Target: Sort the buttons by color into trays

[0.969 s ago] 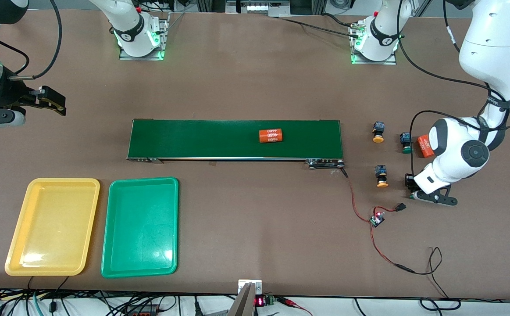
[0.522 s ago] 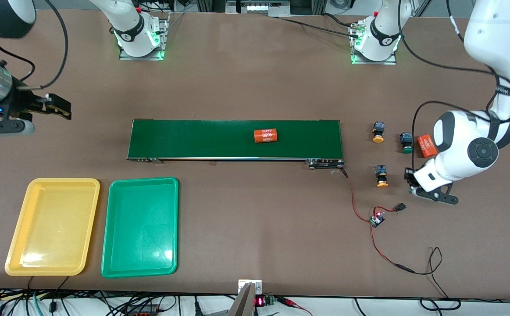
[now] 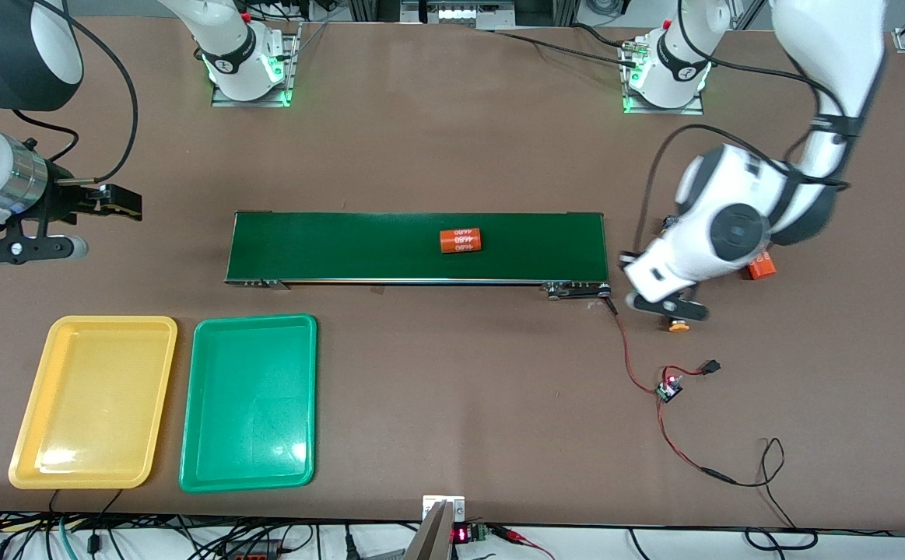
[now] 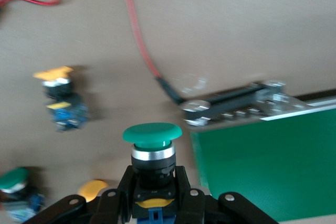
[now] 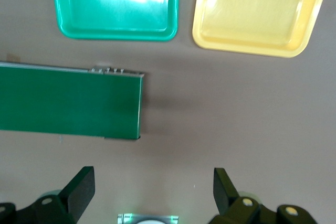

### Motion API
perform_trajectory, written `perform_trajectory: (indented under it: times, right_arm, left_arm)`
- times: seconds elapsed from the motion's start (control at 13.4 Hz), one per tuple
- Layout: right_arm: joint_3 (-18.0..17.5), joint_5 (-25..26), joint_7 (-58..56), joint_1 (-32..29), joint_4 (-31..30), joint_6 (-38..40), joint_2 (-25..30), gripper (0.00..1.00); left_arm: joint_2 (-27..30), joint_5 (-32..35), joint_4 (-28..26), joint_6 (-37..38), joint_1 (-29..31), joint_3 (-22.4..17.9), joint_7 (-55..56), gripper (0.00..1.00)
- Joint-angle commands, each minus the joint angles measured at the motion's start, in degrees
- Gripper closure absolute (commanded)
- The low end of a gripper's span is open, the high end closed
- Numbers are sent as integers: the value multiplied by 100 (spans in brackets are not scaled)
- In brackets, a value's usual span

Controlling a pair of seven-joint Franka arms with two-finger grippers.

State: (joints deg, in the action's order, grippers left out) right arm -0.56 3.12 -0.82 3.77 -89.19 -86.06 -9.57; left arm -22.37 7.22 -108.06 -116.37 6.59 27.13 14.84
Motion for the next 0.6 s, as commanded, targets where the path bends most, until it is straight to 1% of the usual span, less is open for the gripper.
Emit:
perform_trajectory:
  times: [0.0,0.07,0.15,0.22,0.37,0.52]
  right_arm:
    - [-5,-285,-32,-17,-255,116,121,0]
    - [4,-330,-15,-25,-431,3,235,0]
    - [4,-417,-6,-26,-572,-163,323,0]
    - [4,-461,20,-26,-756,-296,420,0]
    - [4,-506,47,-17,-1265,-594,727,0]
    - [-5,-593,90,9,-2002,-989,1166,0]
  left_arm:
    - [5,-90,-232,-77,10,423,702,86]
    - [-13,-90,-407,-418,-60,520,1000,86]
    - [-13,-90,-626,-882,-87,565,1247,86]
    - [-13,-90,-820,-1183,-105,574,1345,86]
    - [-13,-90,-997,-1291,-105,766,1591,86]
    - [-57,-90,-1137,-1640,-192,785,1733,86]
